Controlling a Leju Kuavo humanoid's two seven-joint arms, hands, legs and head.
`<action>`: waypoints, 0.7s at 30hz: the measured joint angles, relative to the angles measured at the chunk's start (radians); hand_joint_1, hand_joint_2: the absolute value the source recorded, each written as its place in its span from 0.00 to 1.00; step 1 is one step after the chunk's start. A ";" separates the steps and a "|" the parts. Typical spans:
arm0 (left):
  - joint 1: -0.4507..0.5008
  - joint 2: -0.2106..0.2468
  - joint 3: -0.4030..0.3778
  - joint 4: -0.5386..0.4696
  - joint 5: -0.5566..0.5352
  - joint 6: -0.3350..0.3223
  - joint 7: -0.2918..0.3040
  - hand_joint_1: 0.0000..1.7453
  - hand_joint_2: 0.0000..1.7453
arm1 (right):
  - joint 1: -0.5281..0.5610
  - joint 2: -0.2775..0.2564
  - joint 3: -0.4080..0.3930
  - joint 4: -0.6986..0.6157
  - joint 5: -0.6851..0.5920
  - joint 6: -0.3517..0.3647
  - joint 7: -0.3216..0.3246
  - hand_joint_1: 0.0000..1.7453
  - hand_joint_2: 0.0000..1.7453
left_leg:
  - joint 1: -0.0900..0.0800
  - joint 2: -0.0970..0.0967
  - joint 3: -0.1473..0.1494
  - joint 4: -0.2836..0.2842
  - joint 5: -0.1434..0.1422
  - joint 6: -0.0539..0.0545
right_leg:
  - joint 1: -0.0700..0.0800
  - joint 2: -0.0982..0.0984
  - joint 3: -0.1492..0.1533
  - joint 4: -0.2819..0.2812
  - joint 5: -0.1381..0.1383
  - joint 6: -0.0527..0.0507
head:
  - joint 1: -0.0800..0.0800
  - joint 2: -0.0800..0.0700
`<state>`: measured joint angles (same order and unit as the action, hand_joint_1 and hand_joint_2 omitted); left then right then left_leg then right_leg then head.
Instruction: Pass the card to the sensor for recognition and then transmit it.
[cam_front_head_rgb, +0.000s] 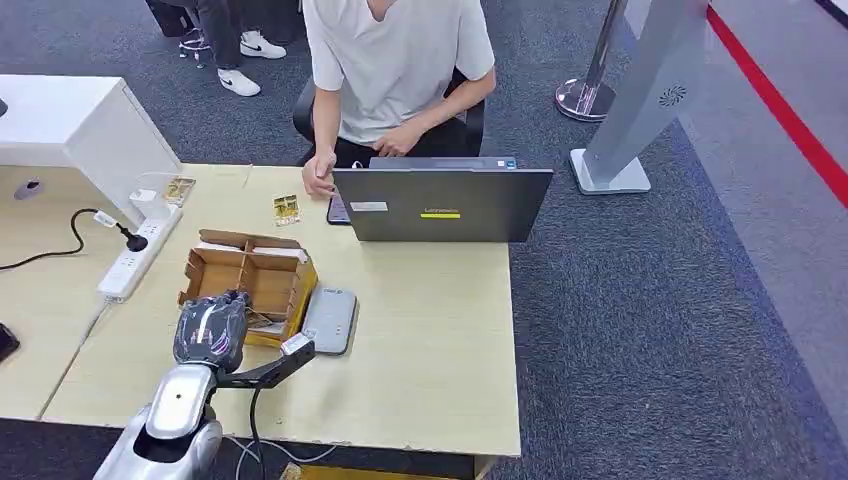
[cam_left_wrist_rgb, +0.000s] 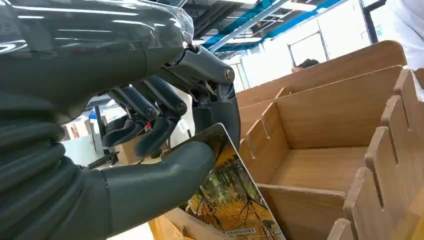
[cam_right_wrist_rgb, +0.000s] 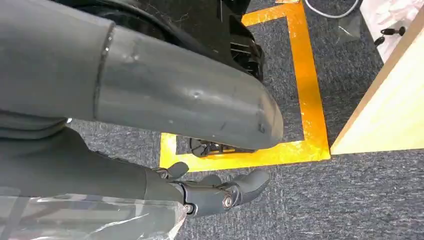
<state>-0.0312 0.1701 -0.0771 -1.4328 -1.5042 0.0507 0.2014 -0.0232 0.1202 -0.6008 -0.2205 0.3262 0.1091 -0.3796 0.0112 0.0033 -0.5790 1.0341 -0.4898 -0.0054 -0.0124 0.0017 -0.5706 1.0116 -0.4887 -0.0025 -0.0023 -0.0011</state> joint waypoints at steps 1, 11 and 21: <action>0.000 0.000 0.000 0.000 0.001 -0.004 0.000 1.00 1.00 | 0.000 0.000 0.000 0.000 0.001 0.000 0.000 0.00 0.00 | 0.000 0.000 0.000 0.000 0.000 0.000 | 0.000 0.000 0.000 0.000 0.000 0.000 | 0.000 0.000; -0.001 0.000 0.002 0.000 0.021 0.030 -0.010 1.00 1.00 | 0.000 0.000 -0.012 0.000 0.012 0.001 0.000 0.00 0.00 | 0.000 0.000 0.000 0.000 0.000 0.000 | 0.000 0.000 0.000 0.000 0.000 0.000 | 0.000 0.000; -0.002 -0.027 -0.009 -0.212 0.089 0.309 -0.150 1.00 1.00 | -0.001 0.001 -0.040 0.000 0.030 0.005 -0.026 0.00 0.00 | 0.000 0.000 0.000 0.000 0.000 0.000 | 0.000 0.000 0.000 0.000 0.000 0.000 | 0.000 0.000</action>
<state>-0.0336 0.1434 -0.0859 -1.6451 -1.4152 0.3595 0.0510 -0.0244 0.1213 -0.6405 -0.2205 0.3563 0.1137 -0.4051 0.0110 0.0036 -0.5790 1.0343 -0.4899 -0.0054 -0.0124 0.0018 -0.5709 1.0114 -0.4887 -0.0025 -0.0023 -0.0011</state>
